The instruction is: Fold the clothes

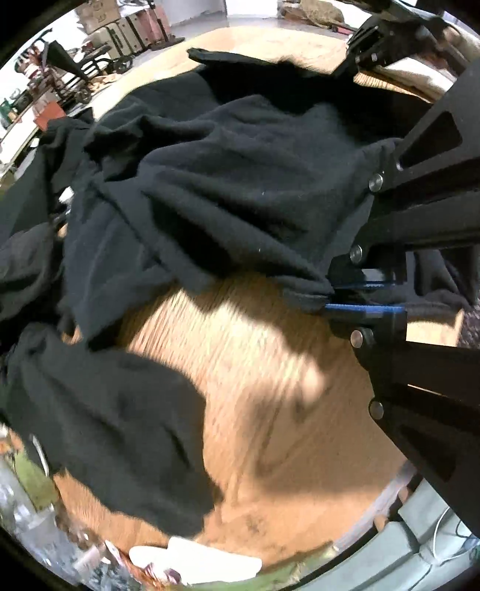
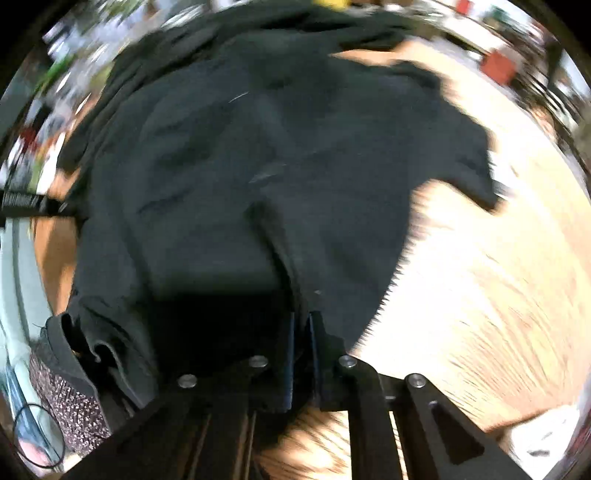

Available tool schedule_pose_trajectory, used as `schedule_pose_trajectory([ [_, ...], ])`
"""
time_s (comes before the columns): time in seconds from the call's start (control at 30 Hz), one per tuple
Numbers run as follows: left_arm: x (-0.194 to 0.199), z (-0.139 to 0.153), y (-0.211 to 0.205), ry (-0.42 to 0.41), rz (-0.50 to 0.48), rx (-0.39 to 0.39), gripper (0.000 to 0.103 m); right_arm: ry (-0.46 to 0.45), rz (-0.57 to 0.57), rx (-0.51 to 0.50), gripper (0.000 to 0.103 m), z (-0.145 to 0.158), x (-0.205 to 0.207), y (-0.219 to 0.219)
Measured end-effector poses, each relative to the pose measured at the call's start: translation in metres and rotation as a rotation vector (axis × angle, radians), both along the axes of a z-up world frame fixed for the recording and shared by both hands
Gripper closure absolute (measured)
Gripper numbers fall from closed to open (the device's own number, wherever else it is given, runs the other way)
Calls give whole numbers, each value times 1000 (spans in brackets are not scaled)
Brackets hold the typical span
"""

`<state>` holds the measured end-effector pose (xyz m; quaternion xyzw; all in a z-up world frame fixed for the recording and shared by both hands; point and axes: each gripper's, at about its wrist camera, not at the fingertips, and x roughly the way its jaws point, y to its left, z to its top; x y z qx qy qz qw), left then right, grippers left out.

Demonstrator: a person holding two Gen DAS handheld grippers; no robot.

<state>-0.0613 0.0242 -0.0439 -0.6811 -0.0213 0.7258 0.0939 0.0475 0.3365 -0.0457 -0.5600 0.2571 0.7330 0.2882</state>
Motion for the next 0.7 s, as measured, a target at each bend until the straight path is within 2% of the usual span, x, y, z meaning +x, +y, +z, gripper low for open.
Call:
schedule_pose_trajectory([
  [0.1,5,8,-18,25,17,-28,97,36,-110,30,95,17,49,17],
  [0.2,18,-4,-15,-24,-28,-24,97,67,-222,-51,95,7,108,21],
  [0.23,21,-7,-12,-25,-38,-34,97,47,-239,-61,95,-2,118,19],
  [0.27,23,-8,-10,-26,-39,-44,97,24,-254,-67,99,-11,128,16],
  [0.3,25,-10,-8,-28,-41,-54,97,-29,-268,-43,101,-18,134,15],
  [0.33,26,-12,-6,-29,-42,-63,97,-75,-283,24,101,-20,142,14],
  [0.37,27,-10,-5,-46,-46,-58,97,-88,-297,32,93,-19,147,15],
  [0.4,27,-8,-4,-62,-49,-53,97,-88,-318,20,91,-17,153,17],
  [0.47,26,5,0,-66,-57,-27,95,-18,-327,13,80,2,164,20],
  [0.5,24,14,3,-61,-55,-7,94,-3,-317,22,80,9,165,20],
  [0.57,21,28,10,-43,-55,22,86,23,-269,60,76,26,153,19],
  [0.63,14,38,29,-18,-72,21,62,36,-217,76,69,32,127,14],
  [0.7,10,34,46,-29,-85,14,48,34,-160,61,63,23,84,6],
])
